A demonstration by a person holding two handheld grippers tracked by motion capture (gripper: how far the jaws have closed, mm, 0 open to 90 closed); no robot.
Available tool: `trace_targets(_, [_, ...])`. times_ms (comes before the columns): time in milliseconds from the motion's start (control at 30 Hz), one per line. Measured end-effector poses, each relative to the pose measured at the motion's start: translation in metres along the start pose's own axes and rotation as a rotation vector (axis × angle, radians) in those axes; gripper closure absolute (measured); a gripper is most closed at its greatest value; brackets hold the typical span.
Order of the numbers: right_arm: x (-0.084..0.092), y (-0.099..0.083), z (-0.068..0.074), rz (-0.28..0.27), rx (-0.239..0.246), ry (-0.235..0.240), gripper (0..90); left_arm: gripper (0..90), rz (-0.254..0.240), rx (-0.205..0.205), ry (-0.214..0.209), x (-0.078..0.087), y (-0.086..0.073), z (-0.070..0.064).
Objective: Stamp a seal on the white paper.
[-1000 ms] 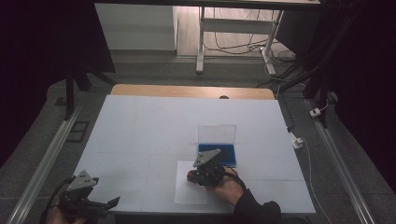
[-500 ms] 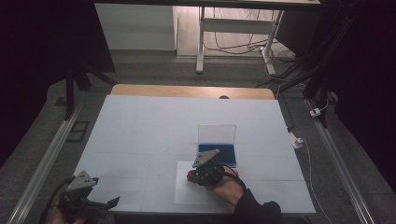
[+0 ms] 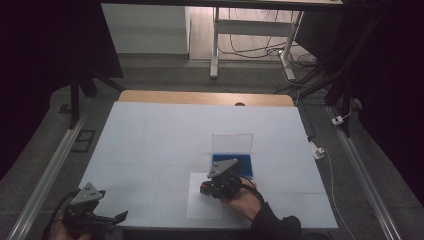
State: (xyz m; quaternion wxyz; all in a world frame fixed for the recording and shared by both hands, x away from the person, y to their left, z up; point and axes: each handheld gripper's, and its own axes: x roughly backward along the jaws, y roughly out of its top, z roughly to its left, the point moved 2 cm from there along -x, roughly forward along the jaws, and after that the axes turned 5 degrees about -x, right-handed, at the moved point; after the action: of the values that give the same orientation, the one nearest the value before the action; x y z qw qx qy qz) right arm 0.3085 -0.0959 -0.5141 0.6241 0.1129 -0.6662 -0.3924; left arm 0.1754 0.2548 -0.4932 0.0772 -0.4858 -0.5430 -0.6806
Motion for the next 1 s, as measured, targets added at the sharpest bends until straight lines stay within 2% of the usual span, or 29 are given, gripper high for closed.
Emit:
trace_targets(667, [0.018, 0.004, -0.008, -0.049, -0.034, -0.012, 79.6, 0.0, 0.000, -0.002, 0.000, -0.001, 0.001, 0.000])
trace_targets(1000, [0.028, 0.004, -0.017, -0.064, -0.058, -0.046, 79.6, 0.0, -0.002, -0.001, -0.001, 0.000, 0.000, 0.000])
